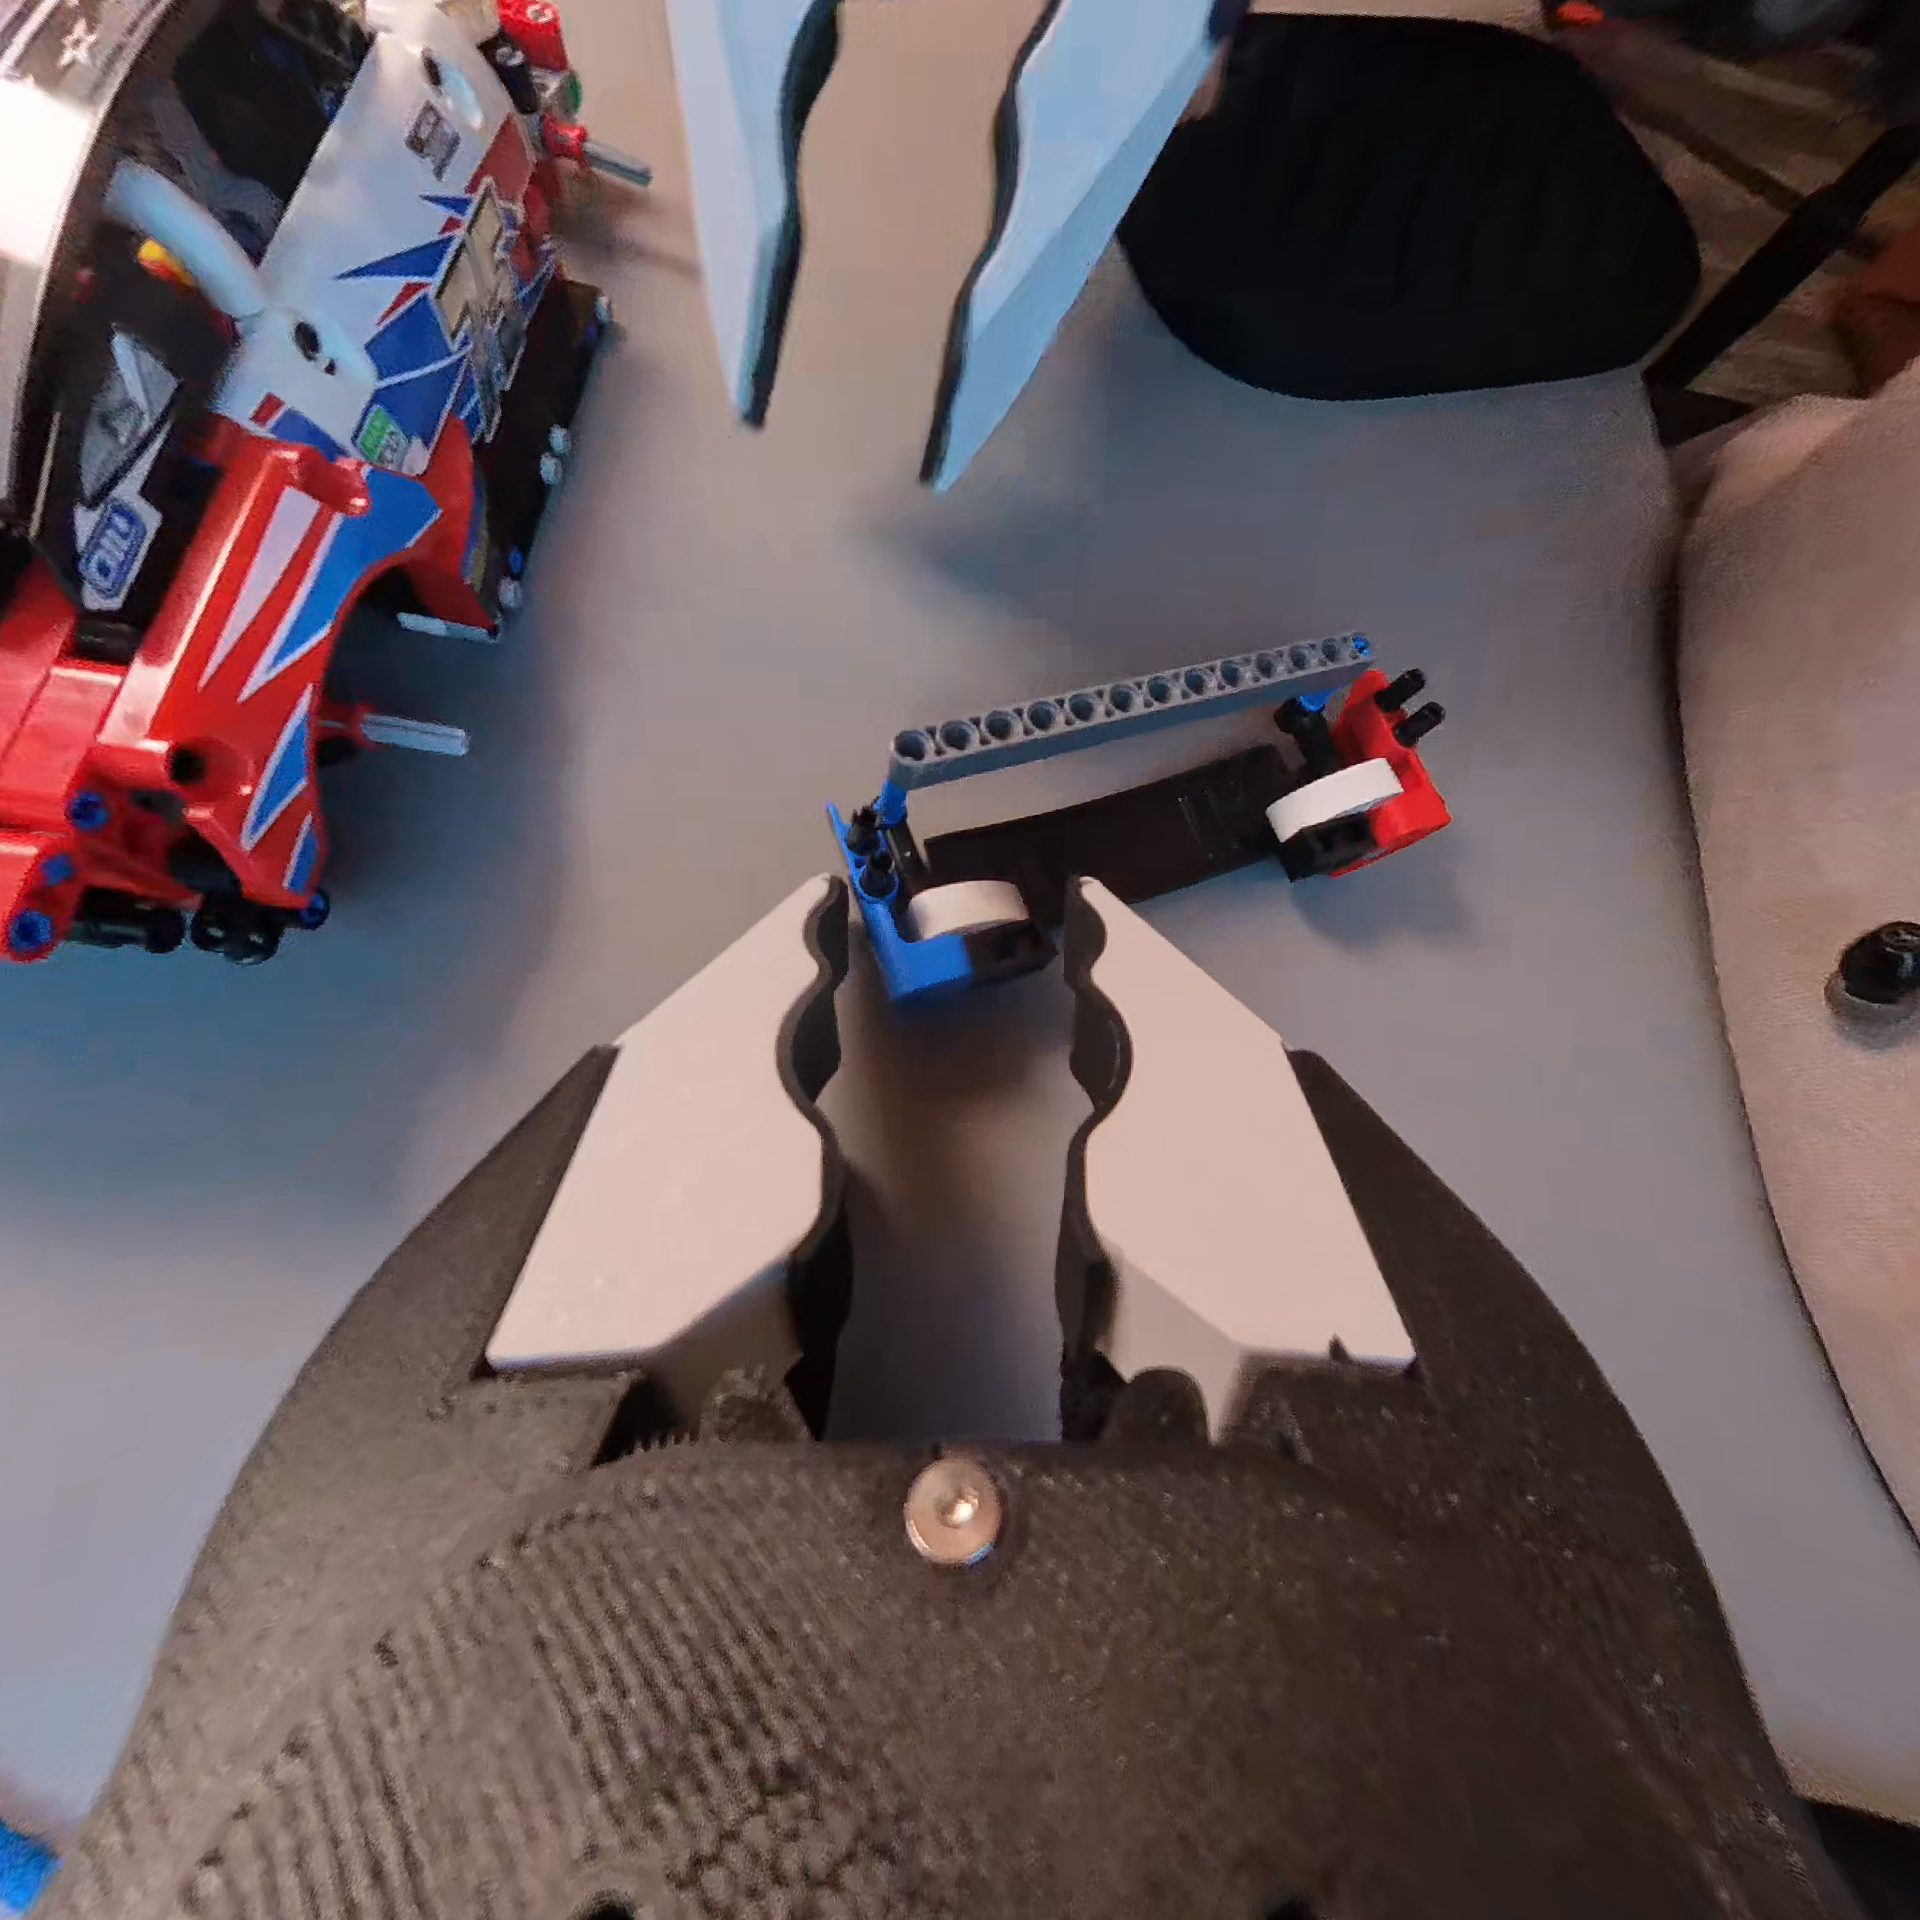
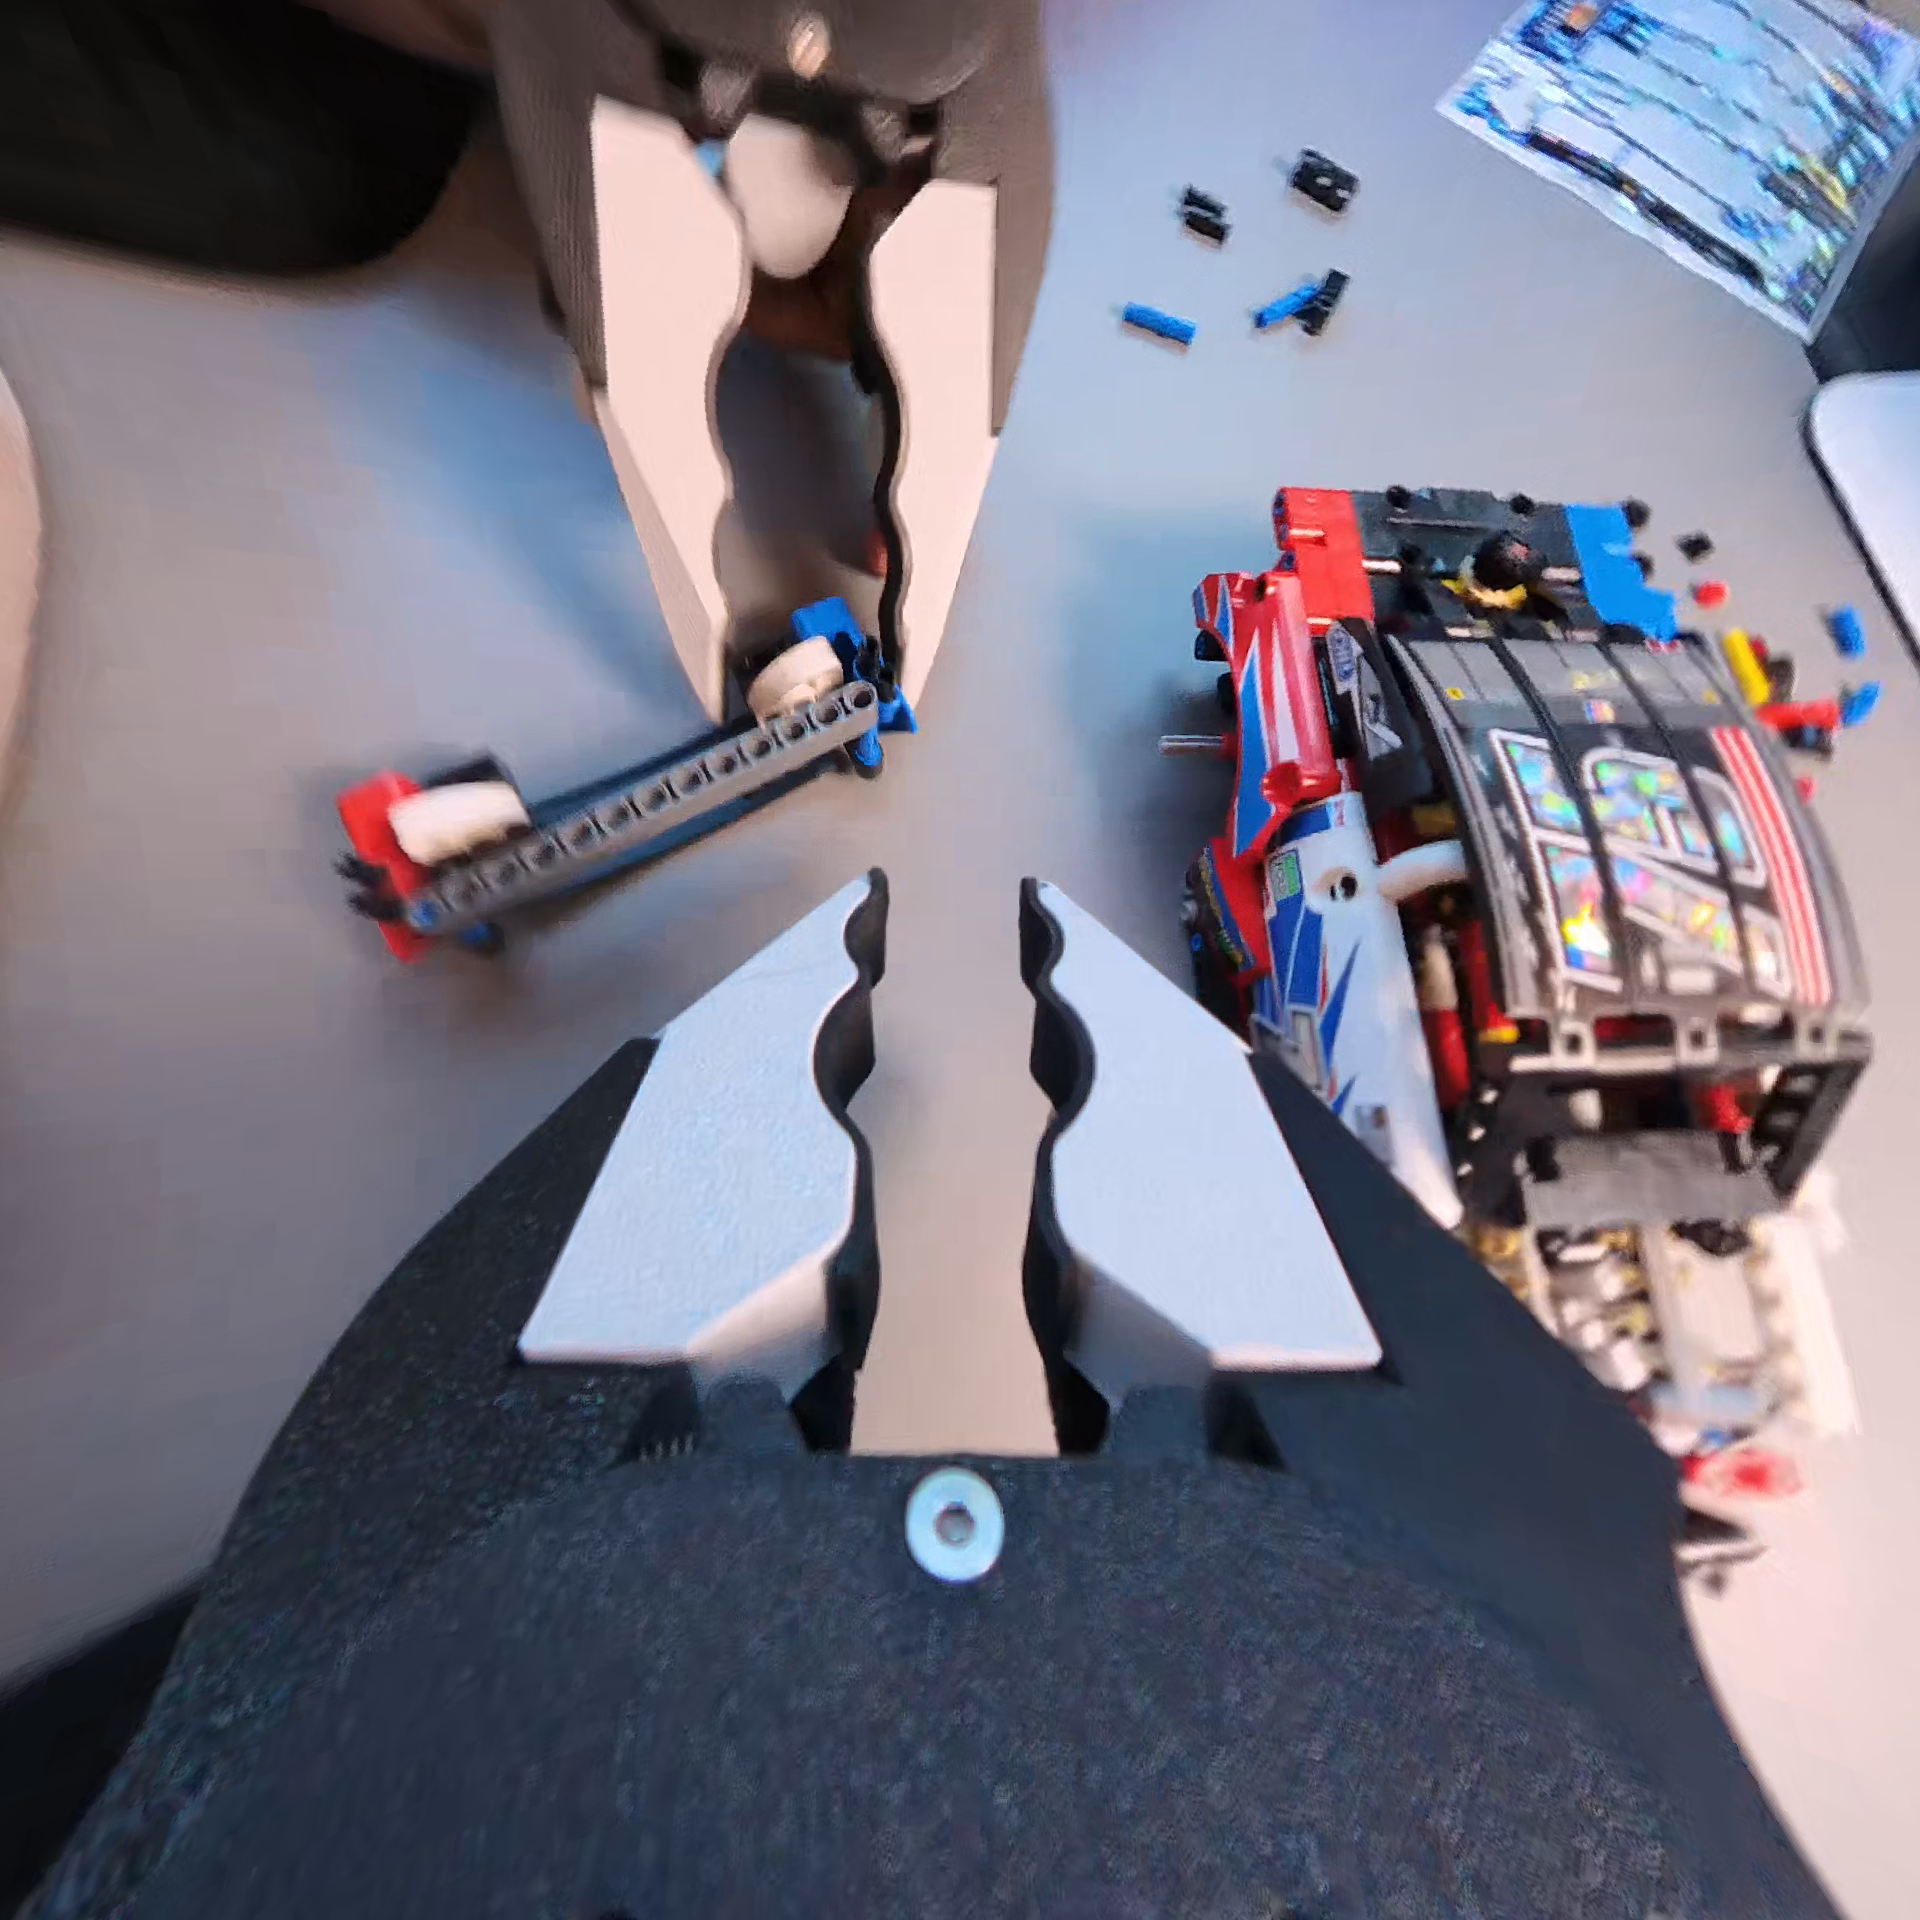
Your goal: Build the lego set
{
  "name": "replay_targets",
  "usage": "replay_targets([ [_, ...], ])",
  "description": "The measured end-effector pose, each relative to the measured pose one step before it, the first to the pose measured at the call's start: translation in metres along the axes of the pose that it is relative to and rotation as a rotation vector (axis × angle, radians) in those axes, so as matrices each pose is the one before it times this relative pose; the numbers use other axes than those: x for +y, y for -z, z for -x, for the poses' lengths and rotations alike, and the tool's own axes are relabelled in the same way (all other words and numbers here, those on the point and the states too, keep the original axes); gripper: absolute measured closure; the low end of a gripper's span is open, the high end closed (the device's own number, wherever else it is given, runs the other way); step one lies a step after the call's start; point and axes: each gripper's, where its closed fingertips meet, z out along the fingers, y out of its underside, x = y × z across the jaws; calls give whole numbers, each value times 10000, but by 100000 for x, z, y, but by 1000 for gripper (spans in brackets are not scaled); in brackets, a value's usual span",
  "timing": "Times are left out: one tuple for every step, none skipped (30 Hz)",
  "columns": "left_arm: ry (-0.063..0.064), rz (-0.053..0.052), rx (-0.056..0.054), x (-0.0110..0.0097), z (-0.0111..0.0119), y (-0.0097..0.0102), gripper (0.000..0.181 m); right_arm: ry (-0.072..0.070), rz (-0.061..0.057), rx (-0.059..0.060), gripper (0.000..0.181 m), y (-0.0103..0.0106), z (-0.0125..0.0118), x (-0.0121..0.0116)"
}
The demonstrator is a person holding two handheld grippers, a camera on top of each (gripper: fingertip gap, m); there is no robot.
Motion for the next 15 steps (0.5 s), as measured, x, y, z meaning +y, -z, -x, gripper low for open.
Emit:
replay_targets([
  [171, 132, -431, 226, 142, 79, 143, -1028, -110, 69, 160, 351, 577, -633],
  [224, 87, -327, 242, -76, 144, 143, -1096, -32, -65, 157, 92, 993, -598],
  [227, 19, -261, 235, -175, 174, 141, -942, -96, -198, 151, -121, 1418, -676],
  [203, -81, -87, 183, -398, 210, 139, -633, -135, 21, 151, -326, 1203, -549],
  [195, -143, 82, 123, -576, 209, 137, -276, 26, 452, 151, -535, 541, -155],
  [135, -131, 197, 149, -653, 211, 136, 177, 276, 637, 150, -633, 141, 286],
  [17, -50, 310, 228, -723, 228, 137, 276, 273, 604, 147, -657, -132, 314],
  [-124, 31, 353, 282, -674, 260, 138, 160, 221, 408, 147, -675, -223, 296],
  [-233, 57, 240, 274, -352, 297, 142, -9, 249, -7, 147, -690, 76, 390],
  [-212, 107, 83, 307, 57, 333, 140, -103, 255, -363, 147, -608, 448, 369],
  [-153, 105, 83, 264, 195, 356, 137, -56, 242, -249, 148, -439, 274, 280],
  [-202, -135, 105, -82, 214, 335, 136, 184, 258, -97, 152, -301, 134, 248],
  [-304, -346, 120, -336, 206, 237, 133, 256, 150, -26, 155, -168, 102, 38],
  [-317, -262, 176, -210, 174, 37, 129, 178, 81, -79, 159, -87, 197, -101],
  [-295, -55, 209, 4, 124, -160, 124, 101, 78, -65, 162, -63, 128, -149],
])
